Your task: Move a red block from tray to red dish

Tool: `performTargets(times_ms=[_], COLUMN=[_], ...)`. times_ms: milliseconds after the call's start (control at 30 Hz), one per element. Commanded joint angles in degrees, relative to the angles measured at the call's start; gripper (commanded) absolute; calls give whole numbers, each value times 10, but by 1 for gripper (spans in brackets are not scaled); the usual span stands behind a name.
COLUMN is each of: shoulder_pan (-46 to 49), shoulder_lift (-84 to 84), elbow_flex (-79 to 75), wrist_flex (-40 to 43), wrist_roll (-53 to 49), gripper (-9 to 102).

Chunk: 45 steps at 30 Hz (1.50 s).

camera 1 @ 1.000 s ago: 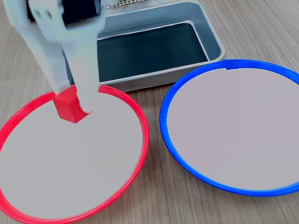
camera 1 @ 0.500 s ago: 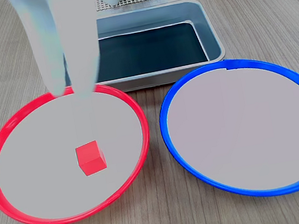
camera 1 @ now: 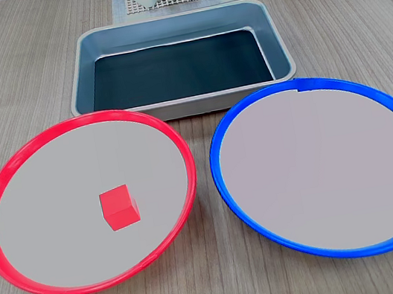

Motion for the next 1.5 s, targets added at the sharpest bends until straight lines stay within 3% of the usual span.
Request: performTargets(times_ms=[0,233,500,1067,1467], shoulder_pan=[-23,-16,4,17,23], shoulder_lift=[142,369,524,579,580], elbow_flex=[176,403,499,545,545], wrist_flex=[-54,-8,92,182,183], wrist_roll=[60,115,119,112,120], gripper=[0,0,0,0,0])
